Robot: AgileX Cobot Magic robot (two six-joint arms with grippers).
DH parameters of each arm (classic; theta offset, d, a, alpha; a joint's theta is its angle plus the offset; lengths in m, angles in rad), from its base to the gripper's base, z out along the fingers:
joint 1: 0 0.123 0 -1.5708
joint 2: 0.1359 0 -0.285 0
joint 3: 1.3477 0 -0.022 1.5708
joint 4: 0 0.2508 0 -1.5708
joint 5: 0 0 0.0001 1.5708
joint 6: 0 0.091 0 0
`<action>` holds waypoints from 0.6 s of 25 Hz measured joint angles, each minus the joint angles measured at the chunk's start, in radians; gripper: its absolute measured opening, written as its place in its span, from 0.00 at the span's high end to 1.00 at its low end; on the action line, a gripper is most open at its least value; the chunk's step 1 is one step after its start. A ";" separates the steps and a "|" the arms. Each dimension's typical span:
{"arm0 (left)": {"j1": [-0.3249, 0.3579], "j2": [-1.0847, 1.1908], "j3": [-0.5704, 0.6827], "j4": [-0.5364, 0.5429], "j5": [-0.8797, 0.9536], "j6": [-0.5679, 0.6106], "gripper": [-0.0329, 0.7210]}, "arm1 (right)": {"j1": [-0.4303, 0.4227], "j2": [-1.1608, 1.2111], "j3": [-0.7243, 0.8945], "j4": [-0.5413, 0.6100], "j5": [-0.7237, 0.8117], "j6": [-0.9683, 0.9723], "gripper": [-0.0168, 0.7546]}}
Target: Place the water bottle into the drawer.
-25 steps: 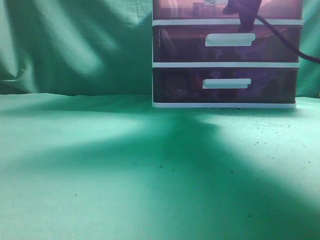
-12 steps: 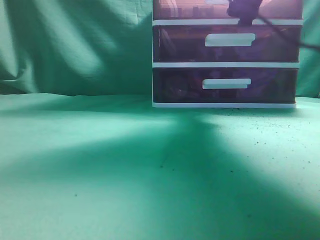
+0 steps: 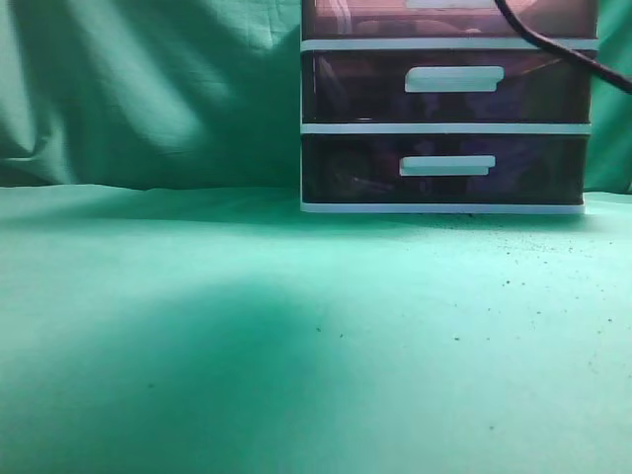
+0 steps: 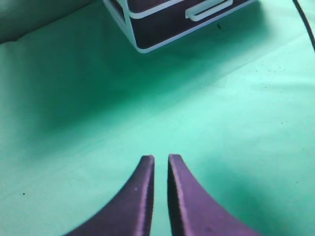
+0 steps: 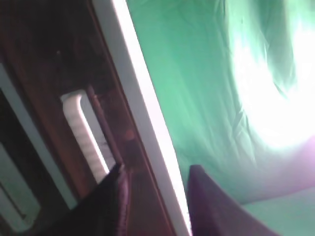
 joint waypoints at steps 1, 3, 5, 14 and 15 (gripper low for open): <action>0.000 -0.012 -0.001 -0.004 0.000 0.000 0.88 | 0.029 -0.032 0.012 0.057 -0.003 -0.043 0.64; 0.000 -0.049 -0.001 -0.010 0.000 0.000 0.88 | 0.089 -0.089 0.029 0.206 -0.013 -0.112 0.83; 0.000 -0.100 -0.001 -0.032 0.000 0.016 0.88 | 0.144 -0.141 0.031 0.347 -0.041 -0.134 0.93; 0.000 -0.419 0.130 -0.145 -0.019 0.178 0.88 | 0.395 -0.459 0.040 0.951 -0.145 -0.149 0.98; 0.000 -0.458 0.163 -0.158 -0.033 0.180 0.88 | 0.426 -0.496 0.040 0.951 -0.170 -0.149 0.98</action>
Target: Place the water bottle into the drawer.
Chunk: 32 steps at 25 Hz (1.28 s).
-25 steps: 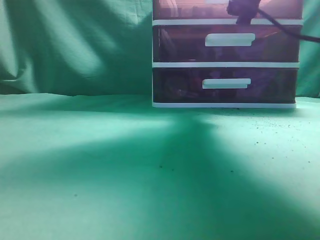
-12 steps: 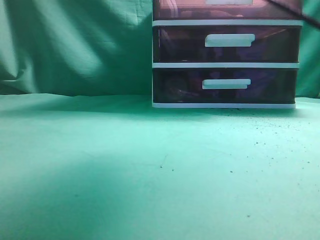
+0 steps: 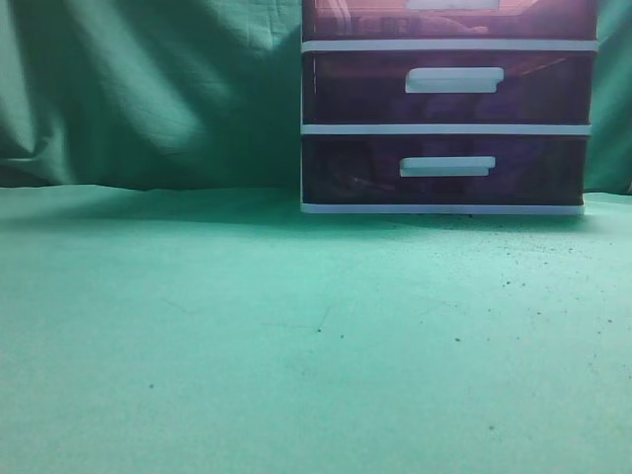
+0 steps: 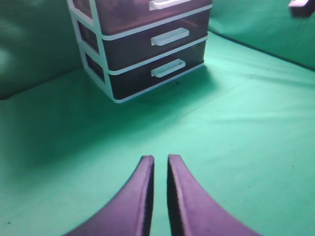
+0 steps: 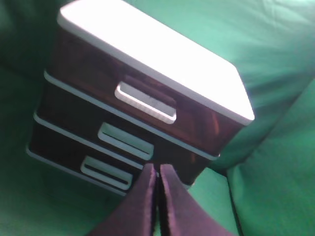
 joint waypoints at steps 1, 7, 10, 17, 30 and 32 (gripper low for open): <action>0.000 -0.041 0.042 -0.009 -0.016 0.000 0.88 | 0.038 -0.031 0.000 0.000 -0.014 0.000 0.98; 0.000 -0.264 0.283 -0.045 -0.172 0.002 0.88 | 0.244 -0.233 0.000 0.000 -0.047 0.000 0.98; 0.000 -0.349 0.378 -0.050 -0.237 0.002 0.88 | 0.332 -0.297 0.000 0.000 -0.057 0.000 0.98; 0.000 -0.428 0.516 -0.055 -0.252 -0.017 0.88 | 0.538 -0.361 0.000 0.000 -0.066 0.000 0.98; 0.000 -0.428 0.654 -0.136 -0.205 -0.047 0.88 | 0.604 -0.361 0.000 0.000 -0.102 0.000 0.98; 0.000 -0.428 0.654 -0.143 -0.203 -0.049 0.88 | 0.604 -0.361 0.000 0.000 -0.102 0.000 0.98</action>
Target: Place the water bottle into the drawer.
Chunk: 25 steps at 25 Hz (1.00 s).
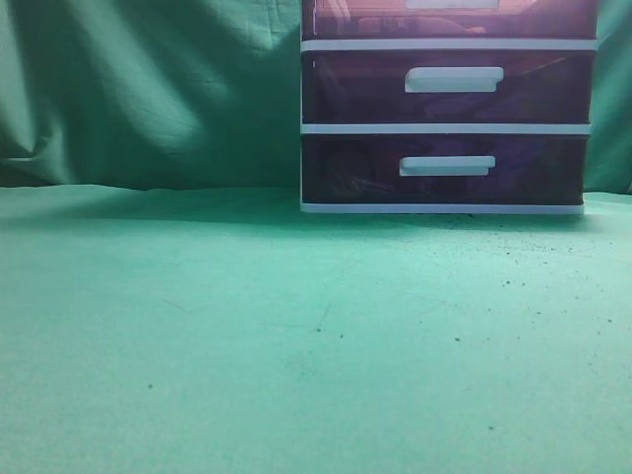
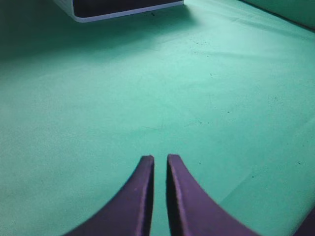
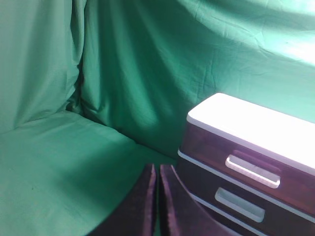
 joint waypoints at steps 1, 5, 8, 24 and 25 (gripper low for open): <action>0.000 0.000 0.000 -0.004 0.000 0.000 0.88 | 0.000 0.000 0.000 0.000 0.000 0.000 0.98; 0.000 0.000 0.000 -0.009 0.000 0.000 0.88 | 0.000 0.000 0.000 0.000 0.000 0.025 0.98; 0.000 0.000 0.000 -0.009 0.000 0.000 0.88 | 0.000 0.000 0.000 0.000 0.000 0.032 0.98; 0.000 0.000 0.000 -0.011 0.000 0.000 0.88 | 0.000 0.046 0.035 0.000 0.522 0.177 0.98; 0.000 0.000 0.000 -0.011 0.000 0.000 0.88 | 0.000 0.067 0.042 0.000 0.564 0.160 0.98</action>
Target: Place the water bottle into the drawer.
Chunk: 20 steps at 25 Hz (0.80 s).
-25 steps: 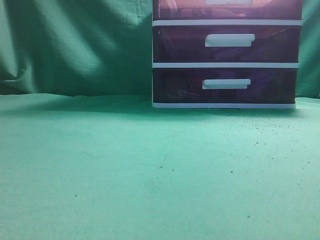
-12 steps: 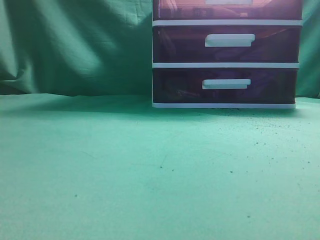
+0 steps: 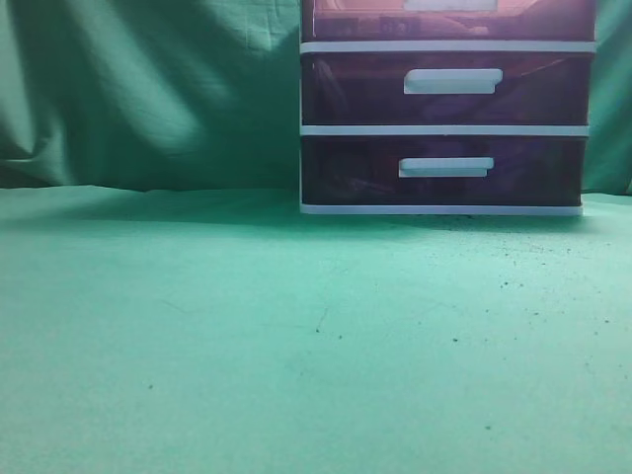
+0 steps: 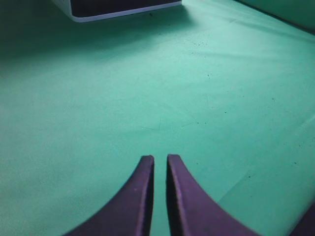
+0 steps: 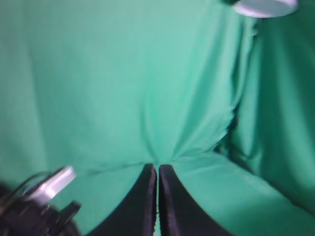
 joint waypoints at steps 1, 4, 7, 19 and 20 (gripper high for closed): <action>0.000 0.000 0.000 0.000 0.000 0.000 0.88 | 0.000 0.019 0.014 0.000 0.019 -0.004 0.98; 0.000 0.000 0.000 0.000 0.000 0.000 0.88 | 0.000 0.055 0.055 -0.003 -0.003 0.072 0.98; 0.000 0.000 0.000 0.000 0.000 0.000 0.88 | 0.000 0.055 0.099 -0.121 -0.017 0.293 0.98; 0.000 0.000 0.000 0.002 -0.002 0.000 0.88 | -0.071 0.053 0.176 -1.357 0.571 1.398 0.98; 0.000 0.000 0.000 0.004 -0.002 0.000 0.88 | -0.083 0.053 0.176 -1.437 0.605 1.517 0.98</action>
